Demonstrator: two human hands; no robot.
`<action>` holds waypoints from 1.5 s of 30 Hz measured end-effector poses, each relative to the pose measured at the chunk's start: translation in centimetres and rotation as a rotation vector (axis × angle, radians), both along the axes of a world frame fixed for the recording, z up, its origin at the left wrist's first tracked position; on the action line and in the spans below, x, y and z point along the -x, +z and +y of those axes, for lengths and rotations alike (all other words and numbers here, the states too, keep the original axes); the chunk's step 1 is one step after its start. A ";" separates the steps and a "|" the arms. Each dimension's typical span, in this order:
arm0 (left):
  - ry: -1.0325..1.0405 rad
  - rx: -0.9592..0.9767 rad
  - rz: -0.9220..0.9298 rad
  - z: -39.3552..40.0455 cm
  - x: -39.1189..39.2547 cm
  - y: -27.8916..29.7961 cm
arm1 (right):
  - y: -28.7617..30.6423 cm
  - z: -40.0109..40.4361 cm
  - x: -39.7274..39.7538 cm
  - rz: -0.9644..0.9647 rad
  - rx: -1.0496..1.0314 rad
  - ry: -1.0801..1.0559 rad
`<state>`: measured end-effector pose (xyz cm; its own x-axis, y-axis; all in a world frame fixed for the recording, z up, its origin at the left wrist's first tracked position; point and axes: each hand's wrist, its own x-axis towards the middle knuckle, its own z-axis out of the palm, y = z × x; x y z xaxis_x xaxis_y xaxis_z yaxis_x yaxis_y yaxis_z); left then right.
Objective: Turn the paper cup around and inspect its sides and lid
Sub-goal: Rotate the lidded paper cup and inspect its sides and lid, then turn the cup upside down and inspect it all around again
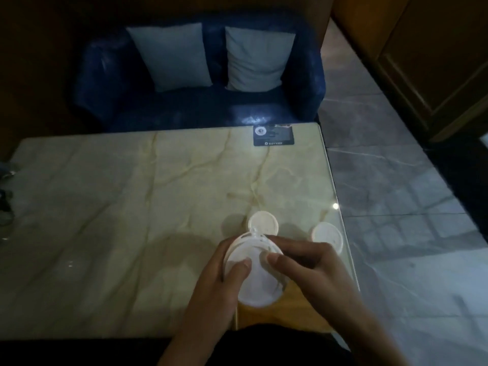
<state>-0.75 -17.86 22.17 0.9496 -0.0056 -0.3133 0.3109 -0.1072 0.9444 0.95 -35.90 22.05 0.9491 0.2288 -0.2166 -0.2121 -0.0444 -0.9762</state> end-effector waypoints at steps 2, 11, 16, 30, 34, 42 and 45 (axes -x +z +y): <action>0.034 0.009 0.081 0.2 1.2 -2.8 | -2.4 0.2 1.3 0.056 0.032 0.027; 0.011 -0.039 0.414 1.3 5.1 -13.8 | -13.1 0.5 4.4 0.340 0.238 0.208; -0.064 -0.073 0.436 1.7 5.6 -17.3 | -16.8 -0.1 5.4 0.389 0.228 0.130; -0.031 -0.170 0.467 3.3 4.9 -20.3 | -20.5 2.5 5.6 0.380 0.235 0.078; -0.013 -0.152 0.463 3.6 4.9 -20.4 | -20.4 2.8 5.5 0.406 0.228 0.068; 0.018 -0.114 0.456 3.5 4.4 -20.4 | -20.4 2.4 5.2 0.500 0.258 0.049; 0.062 -0.119 0.457 3.8 4.0 -20.6 | -20.2 2.0 4.6 0.515 0.293 -0.008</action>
